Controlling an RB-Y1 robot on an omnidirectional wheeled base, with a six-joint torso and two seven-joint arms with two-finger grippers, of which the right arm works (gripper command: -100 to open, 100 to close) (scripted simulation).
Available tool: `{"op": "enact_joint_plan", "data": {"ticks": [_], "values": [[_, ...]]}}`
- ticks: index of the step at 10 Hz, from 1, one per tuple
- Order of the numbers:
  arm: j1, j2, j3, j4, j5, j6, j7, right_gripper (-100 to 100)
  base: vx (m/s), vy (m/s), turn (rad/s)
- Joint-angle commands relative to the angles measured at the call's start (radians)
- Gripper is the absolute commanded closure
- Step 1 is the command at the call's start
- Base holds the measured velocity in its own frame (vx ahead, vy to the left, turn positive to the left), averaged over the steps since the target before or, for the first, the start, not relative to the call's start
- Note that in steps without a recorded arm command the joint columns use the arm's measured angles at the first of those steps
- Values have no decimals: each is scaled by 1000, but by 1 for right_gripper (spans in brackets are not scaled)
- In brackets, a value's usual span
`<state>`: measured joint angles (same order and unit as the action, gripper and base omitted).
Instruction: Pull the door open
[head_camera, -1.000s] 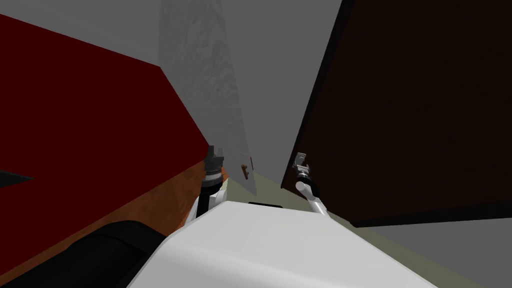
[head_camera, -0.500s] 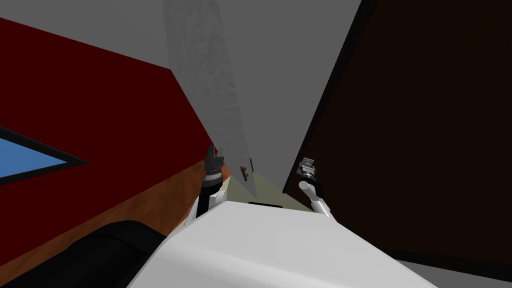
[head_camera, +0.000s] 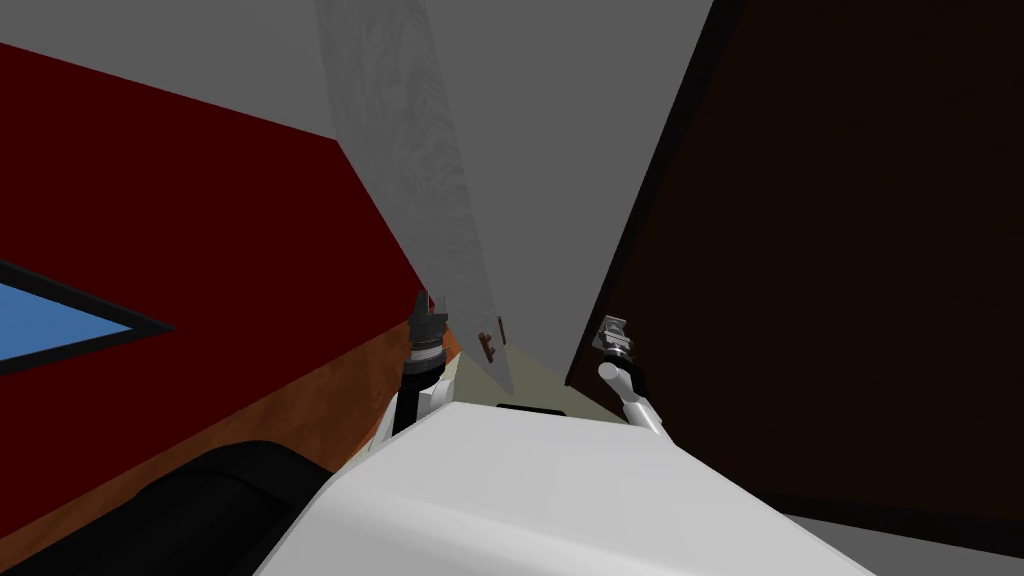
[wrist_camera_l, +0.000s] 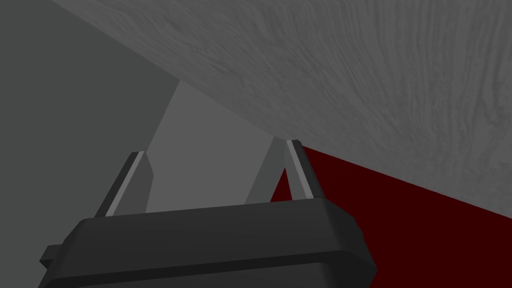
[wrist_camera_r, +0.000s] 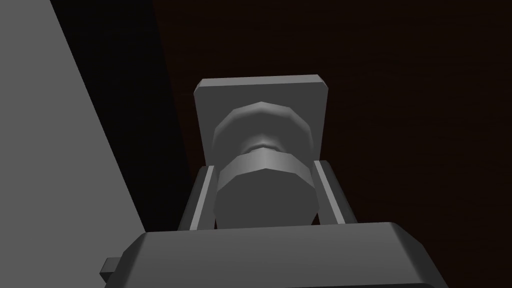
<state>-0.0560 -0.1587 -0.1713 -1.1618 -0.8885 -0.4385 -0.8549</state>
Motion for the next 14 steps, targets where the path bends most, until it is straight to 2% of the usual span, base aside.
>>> {"op": "enact_joint_plan", "data": {"ticks": [1,2,3,4,6,10,12,13,14], "values": [[-3,3,3,-2,1,0,0,100,0,0,0],[-3,3,3,-2,1,0,0,100,0,0,0],[7,-15,10,-3,-2,4,-19,100,-106,9,125],[8,-19,13,-4,-2,6,-24,100,-152,14,99],[17,-41,26,-8,-5,11,-49,100,-202,49,98],[40,-102,65,-20,-13,28,-120,100,-225,-20,177],[49,-124,80,-25,-16,34,-146,100,-236,-29,143],[52,-132,86,-26,-17,37,-156,100,-226,-24,95],[50,-127,81,-22,-16,34,-148,100,-99,-7,30]]}}
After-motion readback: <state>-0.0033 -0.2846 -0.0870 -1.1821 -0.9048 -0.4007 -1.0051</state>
